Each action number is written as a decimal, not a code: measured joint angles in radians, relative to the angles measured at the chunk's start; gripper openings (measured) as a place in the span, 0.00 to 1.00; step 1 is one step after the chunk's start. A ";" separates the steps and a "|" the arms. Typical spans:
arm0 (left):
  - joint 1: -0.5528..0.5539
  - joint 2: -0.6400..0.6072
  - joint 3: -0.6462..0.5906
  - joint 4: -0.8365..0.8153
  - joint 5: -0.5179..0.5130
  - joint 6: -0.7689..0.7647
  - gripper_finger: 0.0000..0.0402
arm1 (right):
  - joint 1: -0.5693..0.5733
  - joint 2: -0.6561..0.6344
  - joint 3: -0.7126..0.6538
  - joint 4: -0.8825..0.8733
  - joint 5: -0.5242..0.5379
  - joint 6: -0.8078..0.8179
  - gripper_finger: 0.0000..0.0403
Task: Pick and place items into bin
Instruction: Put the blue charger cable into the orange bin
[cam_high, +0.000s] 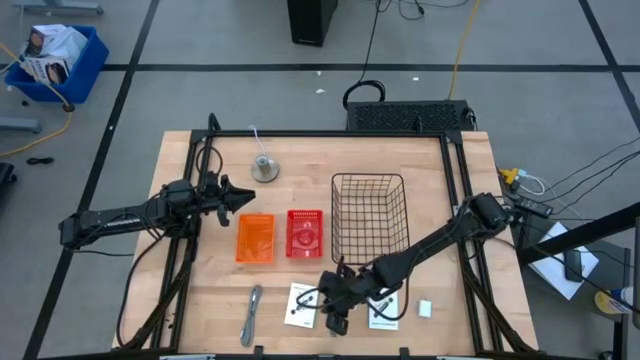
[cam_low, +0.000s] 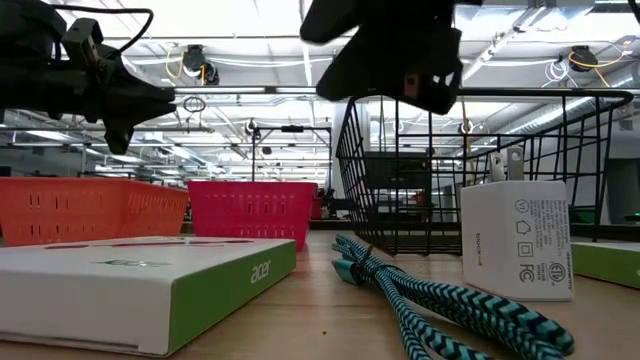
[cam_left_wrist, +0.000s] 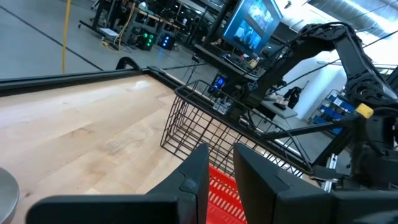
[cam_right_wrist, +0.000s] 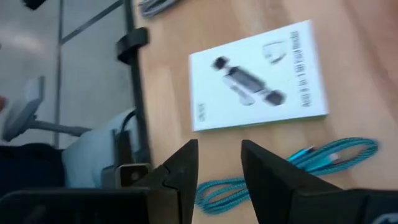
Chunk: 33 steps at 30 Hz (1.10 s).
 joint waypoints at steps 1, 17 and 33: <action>0.000 0.000 0.000 0.000 0.000 0.000 0.19 | -0.005 0.000 0.000 -0.005 0.000 0.000 0.28; 0.000 0.000 0.000 0.000 0.000 0.000 0.19 | -0.034 0.000 0.000 -0.116 -0.001 -0.046 0.28; 0.000 0.000 0.000 0.000 -0.001 0.000 0.19 | -0.077 0.159 0.277 -0.431 -0.147 0.004 0.28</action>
